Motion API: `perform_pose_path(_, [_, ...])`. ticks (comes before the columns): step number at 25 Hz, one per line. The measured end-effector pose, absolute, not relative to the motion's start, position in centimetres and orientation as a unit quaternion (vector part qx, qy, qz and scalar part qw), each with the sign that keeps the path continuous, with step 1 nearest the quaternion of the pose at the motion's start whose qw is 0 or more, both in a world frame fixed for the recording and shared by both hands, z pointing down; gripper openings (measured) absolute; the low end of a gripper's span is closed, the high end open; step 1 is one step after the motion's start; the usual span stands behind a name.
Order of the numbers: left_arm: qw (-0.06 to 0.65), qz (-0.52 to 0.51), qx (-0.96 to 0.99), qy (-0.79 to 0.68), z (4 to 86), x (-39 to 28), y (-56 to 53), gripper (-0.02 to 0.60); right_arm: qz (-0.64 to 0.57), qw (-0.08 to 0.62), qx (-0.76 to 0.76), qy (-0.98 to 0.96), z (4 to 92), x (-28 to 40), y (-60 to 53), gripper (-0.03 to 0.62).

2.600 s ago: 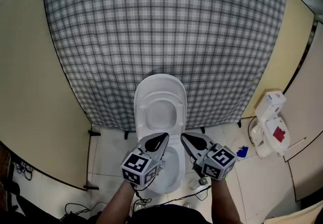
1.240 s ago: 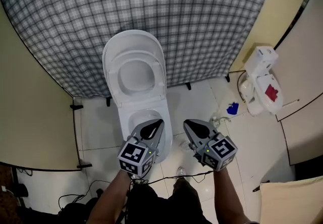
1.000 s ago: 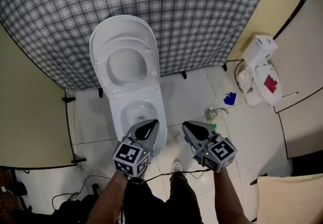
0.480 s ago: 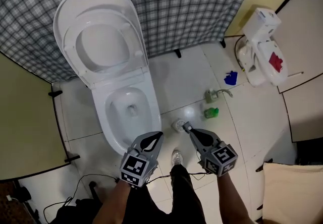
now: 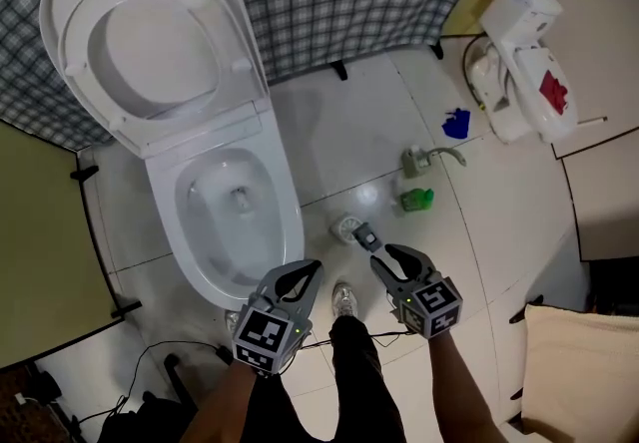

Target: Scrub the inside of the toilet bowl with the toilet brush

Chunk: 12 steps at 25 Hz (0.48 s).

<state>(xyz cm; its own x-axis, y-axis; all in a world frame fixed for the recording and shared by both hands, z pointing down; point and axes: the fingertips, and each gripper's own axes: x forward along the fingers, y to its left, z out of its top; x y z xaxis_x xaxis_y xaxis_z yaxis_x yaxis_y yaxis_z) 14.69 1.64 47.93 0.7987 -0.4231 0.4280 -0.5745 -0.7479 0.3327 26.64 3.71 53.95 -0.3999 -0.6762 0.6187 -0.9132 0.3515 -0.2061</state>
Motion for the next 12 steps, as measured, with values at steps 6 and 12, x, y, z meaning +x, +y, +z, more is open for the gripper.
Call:
perform_pose_path(6, [0.241, 0.166, 0.911, -0.29, 51.5, 14.7, 1.1, 0.009, 0.275, 0.27, 0.511, -0.768, 61.4, 28.2, 2.9, 0.201])
perform_pose_path(12, [0.259, 0.163, 0.901, -0.306, 53.7, 14.8, 0.9, 0.009, 0.285, 0.324, 0.515, -0.74, 67.3, 28.8, 1.5, 0.275])
